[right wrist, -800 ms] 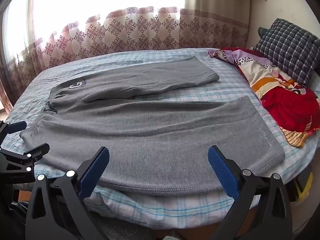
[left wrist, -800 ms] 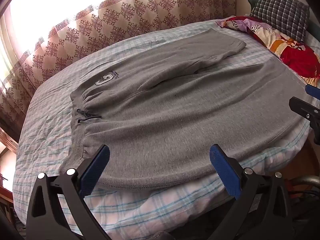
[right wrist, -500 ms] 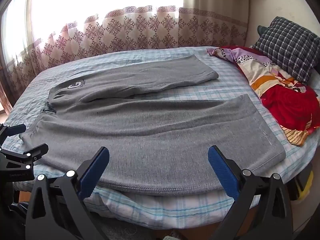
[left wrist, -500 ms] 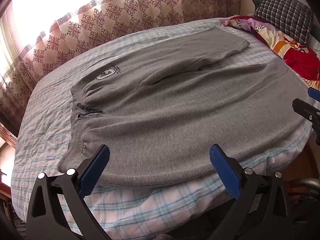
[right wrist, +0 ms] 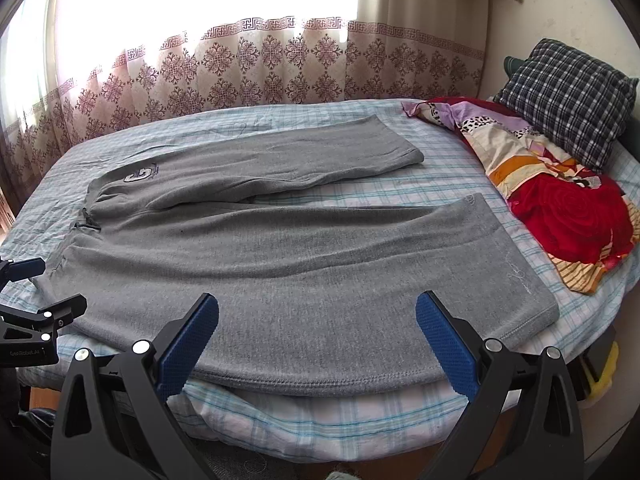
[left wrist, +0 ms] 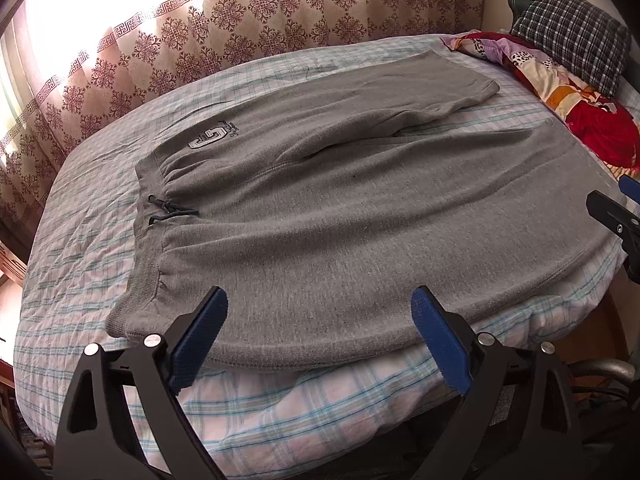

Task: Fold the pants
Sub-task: 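Move both tools over the grey sweatpants toward the leg ends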

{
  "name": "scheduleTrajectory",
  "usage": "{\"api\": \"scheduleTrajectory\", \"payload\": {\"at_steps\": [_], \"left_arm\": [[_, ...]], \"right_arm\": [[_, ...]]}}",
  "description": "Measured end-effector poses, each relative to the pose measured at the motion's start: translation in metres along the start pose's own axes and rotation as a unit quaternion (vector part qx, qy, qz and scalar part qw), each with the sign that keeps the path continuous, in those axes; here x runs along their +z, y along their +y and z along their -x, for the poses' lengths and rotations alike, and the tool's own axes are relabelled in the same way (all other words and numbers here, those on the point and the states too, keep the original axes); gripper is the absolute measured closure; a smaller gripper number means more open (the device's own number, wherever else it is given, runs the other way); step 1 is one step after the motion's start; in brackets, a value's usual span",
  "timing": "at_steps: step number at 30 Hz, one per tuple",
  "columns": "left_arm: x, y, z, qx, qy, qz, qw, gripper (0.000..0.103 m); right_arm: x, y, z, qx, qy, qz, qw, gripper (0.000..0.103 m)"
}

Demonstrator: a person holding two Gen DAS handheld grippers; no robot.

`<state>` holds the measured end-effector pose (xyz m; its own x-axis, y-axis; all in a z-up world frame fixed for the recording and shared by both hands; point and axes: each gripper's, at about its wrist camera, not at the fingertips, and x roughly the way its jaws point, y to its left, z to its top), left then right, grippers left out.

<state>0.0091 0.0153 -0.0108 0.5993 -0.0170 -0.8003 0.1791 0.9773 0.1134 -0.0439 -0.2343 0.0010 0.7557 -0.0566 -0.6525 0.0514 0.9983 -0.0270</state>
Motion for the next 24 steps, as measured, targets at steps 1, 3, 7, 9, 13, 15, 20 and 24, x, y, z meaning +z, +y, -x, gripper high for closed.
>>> {"api": "scheduleTrajectory", "payload": {"at_steps": [1,3,7,9,13,15,20,24], "left_arm": [[0.0000,0.0019,-0.0015,0.000,0.003,0.005,1.0000,0.009],[-0.0002,0.0055,-0.0030,0.001,0.007,0.015,0.9999,0.009],[0.0001,0.0059,-0.0026,0.004,0.004,0.015,0.9999,0.009],[0.0002,0.0044,-0.0023,0.004,0.003,0.012,0.9999,0.009],[0.0001,0.0054,-0.0029,0.005,0.003,0.013,0.9999,0.009],[-0.0001,0.0053,-0.0026,0.005,0.003,0.013,0.9999,0.009],[0.0002,0.0050,-0.0023,0.004,0.002,0.011,0.9999,0.009],[0.0001,0.0052,-0.0022,0.005,0.002,0.012,0.9999,0.009]], "right_arm": [[-0.0002,-0.0016,0.0005,0.001,-0.001,-0.002,1.000,0.005],[0.0004,-0.0027,0.0000,0.003,0.001,-0.003,1.000,0.005],[0.0011,-0.0015,-0.0004,0.007,0.004,0.000,1.000,0.005],[0.0005,-0.0004,-0.0004,0.008,0.004,0.001,1.000,0.005],[-0.0004,0.0004,-0.0011,0.011,0.005,-0.001,1.000,0.005],[-0.0010,0.0005,-0.0017,0.013,0.007,-0.001,1.000,0.005],[-0.0019,0.0008,-0.0040,0.014,0.011,-0.001,1.000,0.005],[-0.0021,0.0000,-0.0050,0.015,0.013,-0.003,1.000,0.005]]}}
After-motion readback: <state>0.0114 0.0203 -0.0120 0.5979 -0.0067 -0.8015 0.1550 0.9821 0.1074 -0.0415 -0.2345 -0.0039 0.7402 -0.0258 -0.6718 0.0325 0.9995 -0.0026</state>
